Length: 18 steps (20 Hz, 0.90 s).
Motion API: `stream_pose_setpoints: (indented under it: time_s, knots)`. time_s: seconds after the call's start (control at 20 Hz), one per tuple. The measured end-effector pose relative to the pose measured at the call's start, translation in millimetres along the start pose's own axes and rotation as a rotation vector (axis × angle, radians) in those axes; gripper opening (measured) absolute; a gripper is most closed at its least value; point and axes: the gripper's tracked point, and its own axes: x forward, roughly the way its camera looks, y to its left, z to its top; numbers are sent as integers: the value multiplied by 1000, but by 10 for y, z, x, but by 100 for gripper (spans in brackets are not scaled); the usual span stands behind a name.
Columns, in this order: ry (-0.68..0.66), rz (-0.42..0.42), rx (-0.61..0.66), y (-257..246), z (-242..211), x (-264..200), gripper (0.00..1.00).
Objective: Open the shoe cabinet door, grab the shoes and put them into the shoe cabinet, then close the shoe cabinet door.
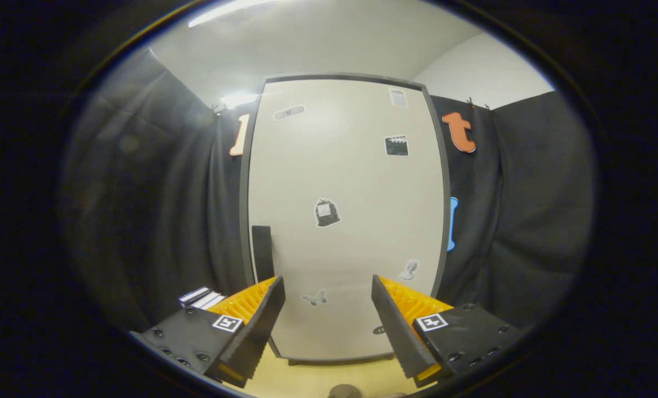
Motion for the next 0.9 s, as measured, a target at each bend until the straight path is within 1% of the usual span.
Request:
stream_pose_setpoints:
  time_s: [0.2,0.55,0.8,0.9]
  knots:
    - [8,1,-6,252,-61,196,97]
    - [27,7,23,680,-197,653,97]
    - [64,-9,22,842,-377,990,97]
    - [72,-14,19,882,-427,1109,95]
